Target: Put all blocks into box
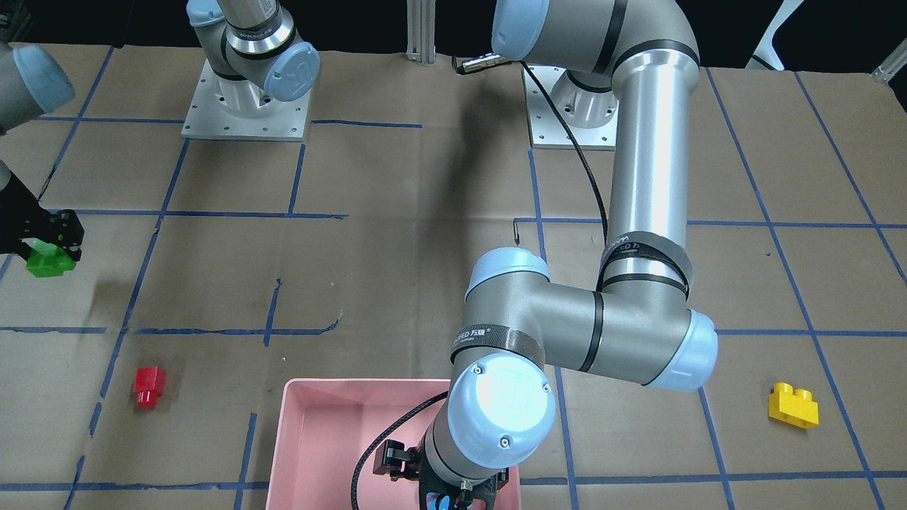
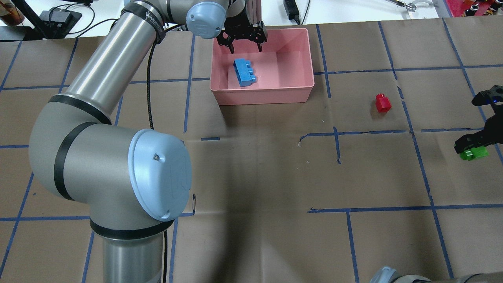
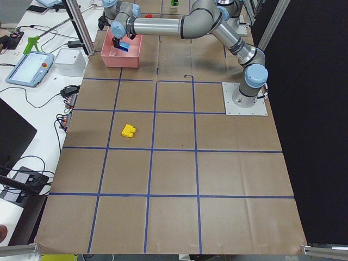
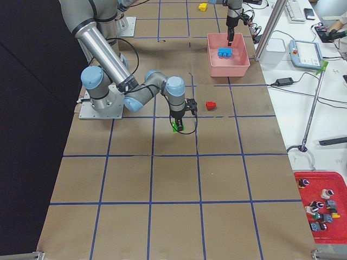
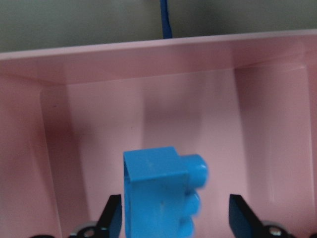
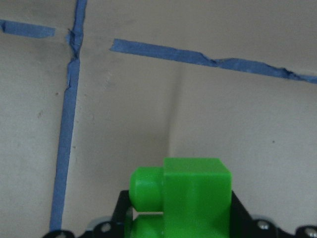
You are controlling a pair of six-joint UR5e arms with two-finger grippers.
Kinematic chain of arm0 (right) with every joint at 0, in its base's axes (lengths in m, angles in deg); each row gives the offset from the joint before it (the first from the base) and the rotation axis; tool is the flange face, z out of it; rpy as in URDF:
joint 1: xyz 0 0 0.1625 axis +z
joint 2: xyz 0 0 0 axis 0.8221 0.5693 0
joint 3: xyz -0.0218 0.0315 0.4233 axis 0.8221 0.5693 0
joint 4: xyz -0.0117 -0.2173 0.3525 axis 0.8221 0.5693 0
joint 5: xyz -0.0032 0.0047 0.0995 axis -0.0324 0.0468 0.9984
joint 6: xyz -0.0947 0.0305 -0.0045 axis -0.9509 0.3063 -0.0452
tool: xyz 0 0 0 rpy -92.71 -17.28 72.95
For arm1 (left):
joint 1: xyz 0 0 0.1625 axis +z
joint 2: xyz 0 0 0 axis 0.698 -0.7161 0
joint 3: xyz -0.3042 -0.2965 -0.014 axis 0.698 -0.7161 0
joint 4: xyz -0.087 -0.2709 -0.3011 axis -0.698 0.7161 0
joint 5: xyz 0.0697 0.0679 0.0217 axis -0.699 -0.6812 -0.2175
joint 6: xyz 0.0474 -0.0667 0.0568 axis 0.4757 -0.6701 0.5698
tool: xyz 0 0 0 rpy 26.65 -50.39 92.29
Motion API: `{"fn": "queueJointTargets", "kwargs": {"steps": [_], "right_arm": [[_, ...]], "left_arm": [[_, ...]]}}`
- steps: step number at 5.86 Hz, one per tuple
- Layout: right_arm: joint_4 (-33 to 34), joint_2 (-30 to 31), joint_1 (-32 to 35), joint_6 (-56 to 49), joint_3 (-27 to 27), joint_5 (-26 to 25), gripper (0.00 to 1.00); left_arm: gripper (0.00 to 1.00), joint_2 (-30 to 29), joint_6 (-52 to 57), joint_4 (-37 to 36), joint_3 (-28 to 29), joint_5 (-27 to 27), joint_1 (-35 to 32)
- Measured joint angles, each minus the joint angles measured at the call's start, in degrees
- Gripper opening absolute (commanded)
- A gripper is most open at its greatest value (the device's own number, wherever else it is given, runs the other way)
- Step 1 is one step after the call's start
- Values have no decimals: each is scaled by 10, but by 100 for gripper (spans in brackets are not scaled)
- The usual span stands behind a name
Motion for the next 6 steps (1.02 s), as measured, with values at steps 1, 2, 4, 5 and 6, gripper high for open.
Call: {"fn": "queueJointTargets", "kwargs": {"steps": [1,2,4,5,6], "right_arm": [[-48,11,25,2,45,0,6],[-81,12,63,5,91,0,6],[-97,1,152,26,146,10,7],[-99,-12,204,71,162,21,10],[-99,-27,267,150,183,36,9]], "left_arm": [[99,43,-2,39,-2,-8,5],[99,104,1,103,-8,-22,22],[99,218,48,169,-90,-37,81],[99,276,103,172,-164,-49,128],[99,325,149,160,-240,-55,177]]}}
